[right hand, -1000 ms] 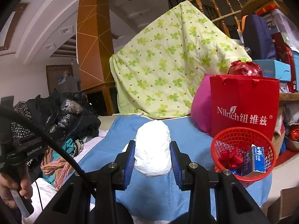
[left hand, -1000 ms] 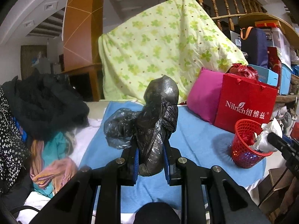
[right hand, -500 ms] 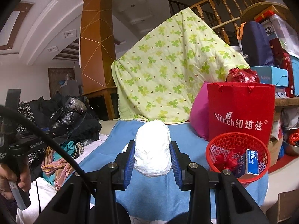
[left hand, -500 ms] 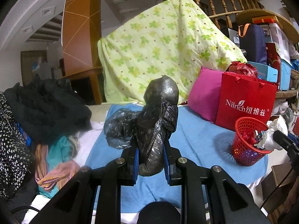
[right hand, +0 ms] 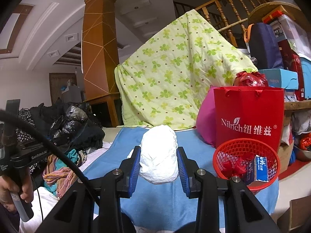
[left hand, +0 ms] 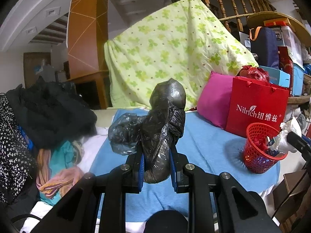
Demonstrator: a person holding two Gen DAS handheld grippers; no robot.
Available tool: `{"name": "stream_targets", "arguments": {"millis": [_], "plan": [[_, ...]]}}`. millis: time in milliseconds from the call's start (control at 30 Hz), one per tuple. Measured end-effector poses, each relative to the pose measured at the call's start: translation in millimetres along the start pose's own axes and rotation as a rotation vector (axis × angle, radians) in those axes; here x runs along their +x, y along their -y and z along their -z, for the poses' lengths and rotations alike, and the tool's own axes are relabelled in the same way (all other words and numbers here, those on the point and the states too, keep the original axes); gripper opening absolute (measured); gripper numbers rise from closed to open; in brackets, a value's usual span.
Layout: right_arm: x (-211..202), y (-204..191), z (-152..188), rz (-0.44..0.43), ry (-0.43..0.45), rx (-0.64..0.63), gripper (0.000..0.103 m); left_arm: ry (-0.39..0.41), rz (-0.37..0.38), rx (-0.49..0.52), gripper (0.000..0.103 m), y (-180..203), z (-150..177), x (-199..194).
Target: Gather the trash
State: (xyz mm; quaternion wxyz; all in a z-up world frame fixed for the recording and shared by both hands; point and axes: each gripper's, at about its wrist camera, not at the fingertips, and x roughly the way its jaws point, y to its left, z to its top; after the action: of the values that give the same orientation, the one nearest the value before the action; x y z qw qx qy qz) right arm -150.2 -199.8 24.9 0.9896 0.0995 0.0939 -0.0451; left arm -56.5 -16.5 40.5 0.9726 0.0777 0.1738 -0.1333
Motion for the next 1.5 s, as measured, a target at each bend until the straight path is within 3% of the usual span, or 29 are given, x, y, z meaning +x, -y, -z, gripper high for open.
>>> {"name": "stream_targets", "arguments": {"millis": [900, 1500], "plan": [[3.4, 7.0, 4.0, 0.008, -0.003, 0.019, 0.039, -0.031, -0.023, -0.029, 0.023, -0.7, 9.4, 8.4], [4.9, -3.4, 4.2, -0.022, -0.008, 0.005, 0.039, -0.010, -0.045, 0.006, 0.023, 11.4, 10.4, 2.0]]}}
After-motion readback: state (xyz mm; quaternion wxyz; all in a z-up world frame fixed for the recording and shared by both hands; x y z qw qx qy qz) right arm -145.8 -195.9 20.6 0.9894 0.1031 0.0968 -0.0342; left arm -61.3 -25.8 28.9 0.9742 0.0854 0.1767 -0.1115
